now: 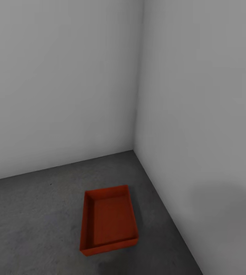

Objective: Move the two storage containers from the living room to the garage. In the garage, place one container on the floor and stack the other container on top of it (either order is fine).

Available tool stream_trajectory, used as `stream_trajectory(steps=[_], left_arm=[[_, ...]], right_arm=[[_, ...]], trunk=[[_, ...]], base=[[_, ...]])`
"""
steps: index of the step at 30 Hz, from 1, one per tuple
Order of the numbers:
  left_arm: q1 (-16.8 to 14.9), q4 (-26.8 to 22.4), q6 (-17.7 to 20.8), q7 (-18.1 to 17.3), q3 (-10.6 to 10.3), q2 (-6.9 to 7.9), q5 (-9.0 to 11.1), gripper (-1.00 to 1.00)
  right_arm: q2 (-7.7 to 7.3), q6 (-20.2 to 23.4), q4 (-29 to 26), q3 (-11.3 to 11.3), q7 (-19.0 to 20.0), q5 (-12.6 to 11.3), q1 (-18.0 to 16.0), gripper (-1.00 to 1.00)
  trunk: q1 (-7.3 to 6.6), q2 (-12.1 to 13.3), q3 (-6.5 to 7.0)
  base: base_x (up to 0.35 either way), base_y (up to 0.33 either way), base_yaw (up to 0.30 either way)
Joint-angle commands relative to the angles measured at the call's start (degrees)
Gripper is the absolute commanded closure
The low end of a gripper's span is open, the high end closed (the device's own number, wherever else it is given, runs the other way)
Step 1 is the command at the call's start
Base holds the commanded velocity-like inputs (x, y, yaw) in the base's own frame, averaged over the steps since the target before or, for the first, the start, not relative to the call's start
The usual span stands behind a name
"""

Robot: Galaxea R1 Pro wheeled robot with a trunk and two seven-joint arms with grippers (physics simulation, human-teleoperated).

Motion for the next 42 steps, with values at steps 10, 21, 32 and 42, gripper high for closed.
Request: stream_trajectory(steps=[10,21,32,42], left_arm=[[0.1,0.0,-0.2,4.5,-0.5,-0.05,0.5,-1.0],[0.1,0.0,-0.2,4.8,-0.5,0.02,0.6,-1.0],[0.1,0.0,-0.2,4.8,-0.5,0.03,0.6,-1.0],[0.1,0.0,-0.2,4.8,-0.5,0.03,0.6,-1.0]], right_arm=[[-0.08,-0.2,1.0,0.5,-0.2,-0.6,0.0,-1.0],[0.0,-0.2,1.3,0.5,-0.1,-0.6,0.0,-1.0],[0.01,-0.2,1.3,0.5,-0.2,-0.6,0.0,-1.0],[0.01,-0.2,1.3,0.5,-0.1,-0.6,0.0,-1.0]], trunk=[[-0.01,0.0,-0.04],[-0.01,0.0,-0.04],[-0.01,0.0,-0.04],[-0.01,0.0,-0.04]], base=[[-0.123,-0.108,0.0],[-0.21,-0.008,0.0],[-0.248,-0.086,0.0],[-0.273,-0.146,0.0]])
